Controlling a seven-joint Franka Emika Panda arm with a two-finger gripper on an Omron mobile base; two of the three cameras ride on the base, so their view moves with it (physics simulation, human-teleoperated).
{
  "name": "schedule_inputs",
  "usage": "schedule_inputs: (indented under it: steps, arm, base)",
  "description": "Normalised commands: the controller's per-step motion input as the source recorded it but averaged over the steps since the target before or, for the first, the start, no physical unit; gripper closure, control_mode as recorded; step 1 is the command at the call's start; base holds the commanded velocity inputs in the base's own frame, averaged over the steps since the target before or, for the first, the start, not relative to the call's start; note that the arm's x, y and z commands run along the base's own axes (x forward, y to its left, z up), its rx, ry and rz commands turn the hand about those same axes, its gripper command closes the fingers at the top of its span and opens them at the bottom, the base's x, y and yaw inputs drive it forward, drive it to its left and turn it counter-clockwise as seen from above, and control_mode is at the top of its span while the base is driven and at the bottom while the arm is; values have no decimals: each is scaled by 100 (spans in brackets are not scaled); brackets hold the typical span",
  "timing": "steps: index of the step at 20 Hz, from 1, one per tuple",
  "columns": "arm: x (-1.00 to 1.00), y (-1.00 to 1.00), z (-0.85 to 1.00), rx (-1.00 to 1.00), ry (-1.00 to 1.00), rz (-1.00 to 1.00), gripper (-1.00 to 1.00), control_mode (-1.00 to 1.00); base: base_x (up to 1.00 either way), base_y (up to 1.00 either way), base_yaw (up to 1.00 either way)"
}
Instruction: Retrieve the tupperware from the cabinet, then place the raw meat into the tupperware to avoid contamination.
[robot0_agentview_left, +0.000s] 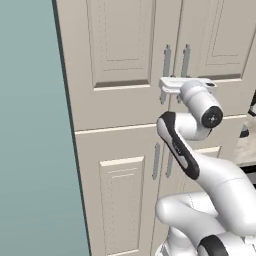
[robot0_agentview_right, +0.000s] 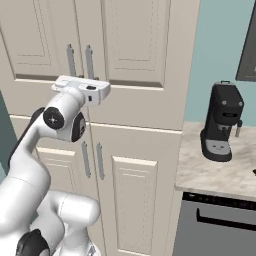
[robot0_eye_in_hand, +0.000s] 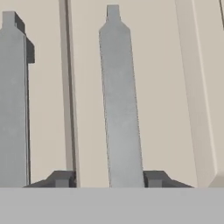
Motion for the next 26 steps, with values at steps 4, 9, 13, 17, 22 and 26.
schedule_inputs:
  steps: [4, 9, 13, 17, 22, 26]
  arm:
    - [2, -20, 0, 0, 1, 7, 100, -100]
    - [12, -9, -2, 0, 2, 6, 100, -100]
    - [16, 0, 0, 0, 0, 2, 100, -100]
    - [6, 0, 0, 0, 0, 1, 100, -100]
    - [-1, 0, 0, -1, 6, 0, 100, -100]
    - [-16, 0, 0, -4, 11, 0, 100, -100]
  base:
    - [0, 0, 0]
    - [0, 0, 0]
    - [0, 0, 0]
    - [0, 0, 0]
    - [0, 0, 0]
    - [0, 0, 0]
